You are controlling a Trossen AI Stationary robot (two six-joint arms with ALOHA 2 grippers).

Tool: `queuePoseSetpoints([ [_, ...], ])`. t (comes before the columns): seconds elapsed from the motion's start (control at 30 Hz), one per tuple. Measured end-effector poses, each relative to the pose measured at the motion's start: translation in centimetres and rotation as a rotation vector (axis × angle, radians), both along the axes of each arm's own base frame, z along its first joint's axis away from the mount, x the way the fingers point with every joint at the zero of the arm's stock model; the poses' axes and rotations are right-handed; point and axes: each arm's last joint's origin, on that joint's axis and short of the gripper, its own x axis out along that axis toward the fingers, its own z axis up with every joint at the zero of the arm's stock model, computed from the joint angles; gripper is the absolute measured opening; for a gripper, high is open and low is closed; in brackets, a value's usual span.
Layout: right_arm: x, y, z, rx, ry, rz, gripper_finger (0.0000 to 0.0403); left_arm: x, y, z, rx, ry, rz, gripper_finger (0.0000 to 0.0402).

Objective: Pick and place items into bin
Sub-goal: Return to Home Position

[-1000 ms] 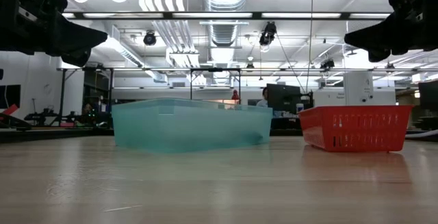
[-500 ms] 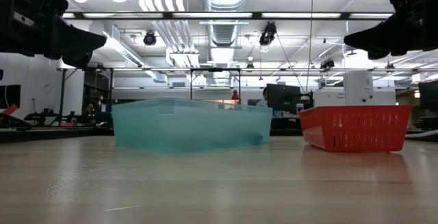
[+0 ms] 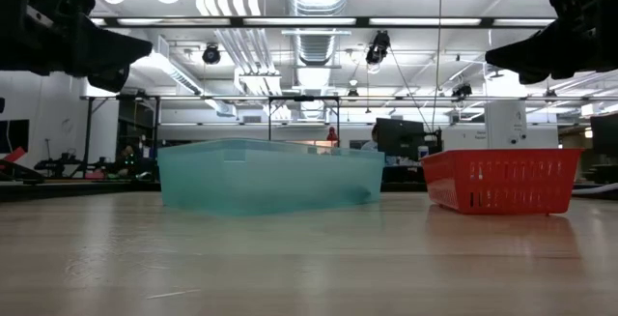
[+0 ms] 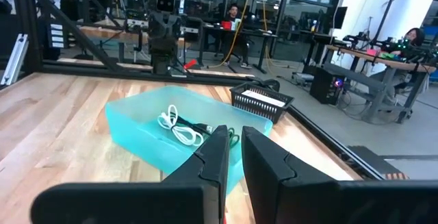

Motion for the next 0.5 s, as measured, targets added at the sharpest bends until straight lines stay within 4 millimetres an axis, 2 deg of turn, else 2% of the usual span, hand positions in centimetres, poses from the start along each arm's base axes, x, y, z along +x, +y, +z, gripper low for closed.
queuePoseSetpoints([
  [0.17,0.00,0.00,0.00,0.000,0.000,0.000,0.0031,-0.31,-0.08,0.23,-0.003,-0.034,-0.043,0.0000],
  [0.5,0.00,0.00,0.00,0.000,0.000,0.000,0.0031,-0.27,-0.23,-0.21,0.001,0.010,-0.091,0.0000],
])
